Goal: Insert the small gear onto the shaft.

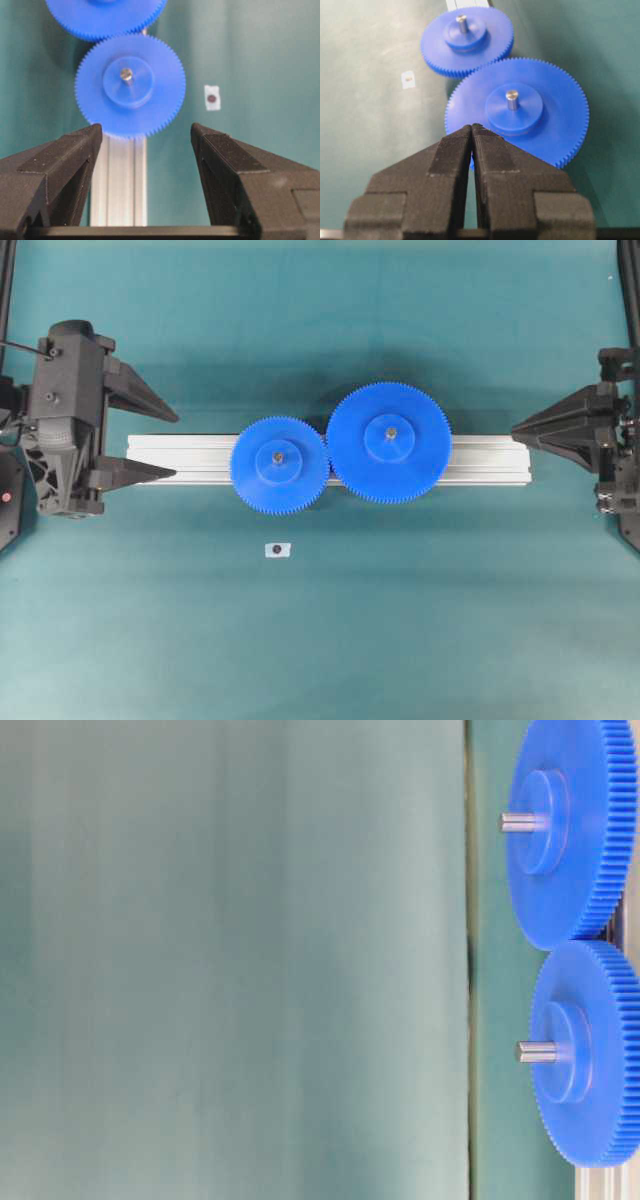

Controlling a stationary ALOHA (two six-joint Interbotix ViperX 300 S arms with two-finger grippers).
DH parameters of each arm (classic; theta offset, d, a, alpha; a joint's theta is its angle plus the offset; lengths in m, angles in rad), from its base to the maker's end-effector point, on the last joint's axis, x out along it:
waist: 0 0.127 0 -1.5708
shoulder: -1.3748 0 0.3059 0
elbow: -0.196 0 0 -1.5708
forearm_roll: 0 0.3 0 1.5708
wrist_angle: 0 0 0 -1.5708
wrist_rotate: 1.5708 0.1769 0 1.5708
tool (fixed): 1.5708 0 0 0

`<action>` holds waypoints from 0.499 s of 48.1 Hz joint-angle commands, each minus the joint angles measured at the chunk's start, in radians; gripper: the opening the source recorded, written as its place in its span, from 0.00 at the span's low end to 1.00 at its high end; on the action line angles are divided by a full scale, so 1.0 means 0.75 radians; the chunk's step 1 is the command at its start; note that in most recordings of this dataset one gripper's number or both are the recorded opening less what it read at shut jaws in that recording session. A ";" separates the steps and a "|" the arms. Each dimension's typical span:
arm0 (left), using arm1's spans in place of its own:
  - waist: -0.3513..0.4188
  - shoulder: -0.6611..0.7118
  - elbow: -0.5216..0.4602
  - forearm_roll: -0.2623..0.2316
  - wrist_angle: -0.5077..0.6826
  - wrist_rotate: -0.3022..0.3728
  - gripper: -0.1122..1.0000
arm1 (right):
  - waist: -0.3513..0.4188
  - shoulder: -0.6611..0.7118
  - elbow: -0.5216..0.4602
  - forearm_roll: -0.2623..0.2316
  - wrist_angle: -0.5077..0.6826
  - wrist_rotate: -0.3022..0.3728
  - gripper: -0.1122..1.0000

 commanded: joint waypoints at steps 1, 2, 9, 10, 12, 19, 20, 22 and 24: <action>-0.006 -0.006 -0.012 0.002 -0.010 -0.002 0.72 | 0.000 0.002 -0.012 0.002 -0.006 0.012 0.20; -0.006 -0.006 -0.012 0.002 -0.010 -0.002 0.72 | 0.000 0.000 -0.012 0.002 -0.006 0.012 0.20; -0.008 -0.006 -0.010 0.006 -0.010 -0.004 0.72 | 0.000 -0.006 -0.010 0.002 -0.006 0.012 0.20; -0.010 -0.006 -0.010 0.006 -0.010 -0.004 0.72 | 0.000 -0.008 -0.010 0.002 -0.006 0.012 0.20; -0.010 -0.006 -0.010 0.002 -0.010 -0.004 0.72 | -0.002 -0.010 -0.008 0.002 -0.006 0.014 0.20; -0.008 -0.006 -0.008 0.006 -0.010 -0.004 0.72 | -0.002 -0.018 -0.004 0.002 -0.006 0.014 0.20; -0.008 -0.006 -0.008 0.006 -0.010 -0.006 0.72 | -0.002 -0.018 -0.004 0.002 -0.006 0.014 0.20; -0.010 -0.006 -0.006 0.002 -0.010 -0.006 0.72 | 0.000 -0.020 -0.004 0.002 -0.006 0.014 0.20; -0.010 -0.006 -0.008 0.002 -0.010 -0.006 0.72 | 0.000 -0.018 -0.004 0.002 -0.006 0.012 0.20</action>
